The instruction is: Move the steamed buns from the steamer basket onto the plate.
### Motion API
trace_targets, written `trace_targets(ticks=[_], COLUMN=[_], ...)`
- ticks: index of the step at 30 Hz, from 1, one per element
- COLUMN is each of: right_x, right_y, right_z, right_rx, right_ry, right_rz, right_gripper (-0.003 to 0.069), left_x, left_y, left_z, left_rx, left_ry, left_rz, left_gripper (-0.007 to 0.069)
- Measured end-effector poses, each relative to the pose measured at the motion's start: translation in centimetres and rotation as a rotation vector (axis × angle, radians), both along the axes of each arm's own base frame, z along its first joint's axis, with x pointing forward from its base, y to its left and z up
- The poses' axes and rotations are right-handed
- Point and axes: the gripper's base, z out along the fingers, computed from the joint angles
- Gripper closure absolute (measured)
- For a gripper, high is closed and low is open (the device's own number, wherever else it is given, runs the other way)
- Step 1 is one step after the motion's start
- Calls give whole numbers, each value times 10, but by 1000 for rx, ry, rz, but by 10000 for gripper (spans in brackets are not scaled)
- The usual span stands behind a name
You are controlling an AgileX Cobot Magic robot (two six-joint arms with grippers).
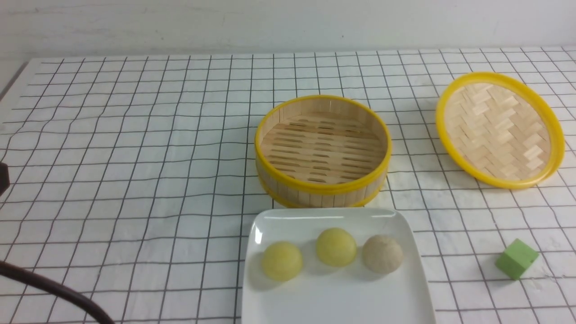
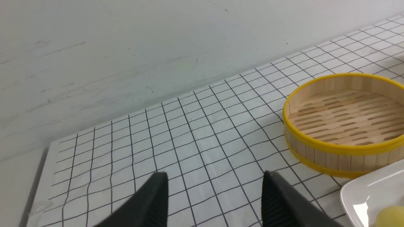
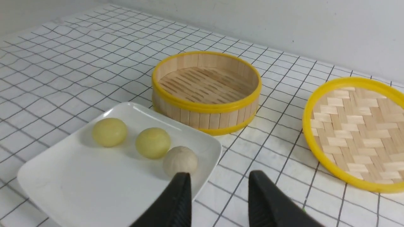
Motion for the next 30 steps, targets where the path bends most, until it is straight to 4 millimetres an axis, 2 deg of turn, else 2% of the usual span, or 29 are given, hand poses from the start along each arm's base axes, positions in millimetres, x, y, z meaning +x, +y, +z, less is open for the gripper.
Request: trace_targets(ticks=[3,8,16,30], right_x=[13,23,33,32], right_y=[2,3,7,9], right_z=[-9,-14,-45,-48], right_rx=[39,74,47,91], right_ry=[-83,-192,-129,-73], right_rz=[-31,-67,-73,-55], right_gripper=[383,383,386,386], left_x=[0,0,0,0], left_y=[0,0,0,-3], left_z=[0,0,0,4], left_rx=[-2,-3,-7,-22], left_ry=[0,0,-4,-40], left_rz=[0,0,-3,-28], left_gripper=[210,210,210,214])
